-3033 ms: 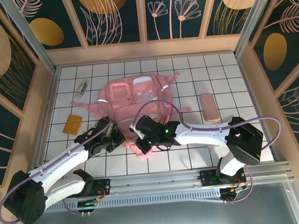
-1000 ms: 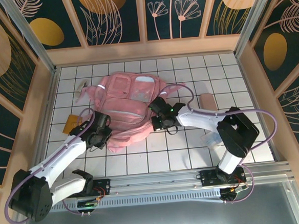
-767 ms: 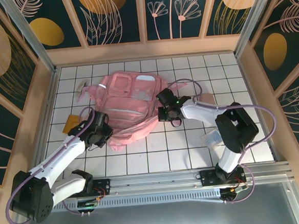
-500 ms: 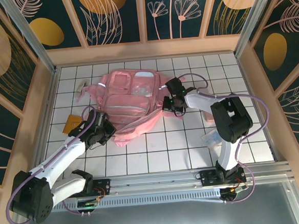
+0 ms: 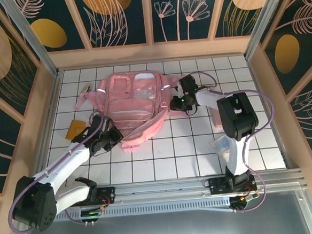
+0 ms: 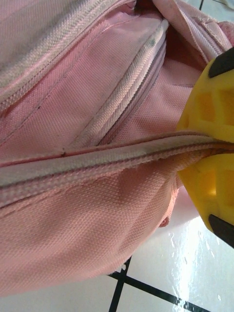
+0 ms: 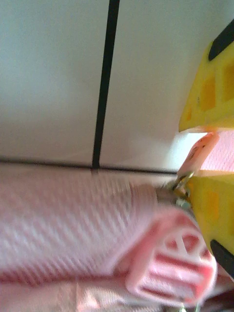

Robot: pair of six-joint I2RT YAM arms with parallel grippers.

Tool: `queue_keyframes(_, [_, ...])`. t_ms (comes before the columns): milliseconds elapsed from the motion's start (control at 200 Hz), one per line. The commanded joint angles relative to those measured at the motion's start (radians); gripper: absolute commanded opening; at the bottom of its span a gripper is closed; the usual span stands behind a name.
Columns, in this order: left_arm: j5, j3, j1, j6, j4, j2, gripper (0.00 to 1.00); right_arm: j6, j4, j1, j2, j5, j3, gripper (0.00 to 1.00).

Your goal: Pack books, pencil case, and school supplies into a backpack

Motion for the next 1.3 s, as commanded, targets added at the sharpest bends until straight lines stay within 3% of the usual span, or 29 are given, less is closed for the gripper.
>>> queue_keyframes(0, [0.189,-0.003,0.002,0.114,0.003,0.012,0.11,-0.035,0.035,-0.06,-0.117,0.103,-0.029,0.35])
queue_keyframes(110, [0.324,0.04,-0.008,0.166,0.037,0.052,0.28,0.0,0.025,-0.06,-0.215,0.132,-0.066,0.41])
queue_keyframes(215, [0.296,0.104,-0.033,0.241,-0.029,0.083,0.39,0.047,0.01,-0.063,-0.272,0.182,-0.075,0.46])
queue_keyframes(410, [0.371,0.264,-0.039,0.396,-0.197,0.141,0.48,0.138,-0.052,-0.068,-0.267,0.162,-0.03,0.47])
queue_keyframes(560, [0.306,0.488,-0.052,0.589,-0.321,0.103,0.51,0.213,0.016,-0.064,-0.381,0.214,-0.14,0.47])
queue_keyframes(651, [0.244,0.557,-0.052,0.7,-0.348,0.076,0.55,0.259,0.028,-0.058,-0.498,0.33,-0.214,0.47])
queue_keyframes(716, [0.194,0.562,-0.052,0.747,-0.34,0.074,0.53,0.32,-0.003,-0.035,-0.621,0.562,-0.27,0.49])
queue_keyframes(771, [0.171,0.558,-0.055,0.804,-0.336,0.093,0.5,0.358,-0.012,-0.032,-0.729,0.66,-0.32,0.51])
queue_keyframes(831, [0.154,0.545,-0.062,0.906,-0.337,0.125,0.49,0.412,-0.028,-0.046,-0.812,0.698,-0.379,0.66])
queue_keyframes(951, [-0.015,0.505,-0.131,1.192,-0.298,0.185,0.49,0.401,-0.007,-0.079,-0.882,0.549,-0.474,0.71])
queue_keyframes(1096, [-0.01,0.48,-0.156,1.515,-0.192,0.266,0.49,0.415,-0.067,-0.079,-0.883,0.578,-0.479,0.74])
queue_keyframes(1196, [-0.003,0.501,-0.161,1.583,-0.122,0.321,0.5,0.345,-0.074,-0.083,-0.885,0.599,-0.467,0.75])
queue_keyframes(1296, [-0.112,0.48,-0.163,1.603,-0.023,0.362,0.51,0.214,-0.014,-0.084,-0.877,0.426,-0.468,0.74])
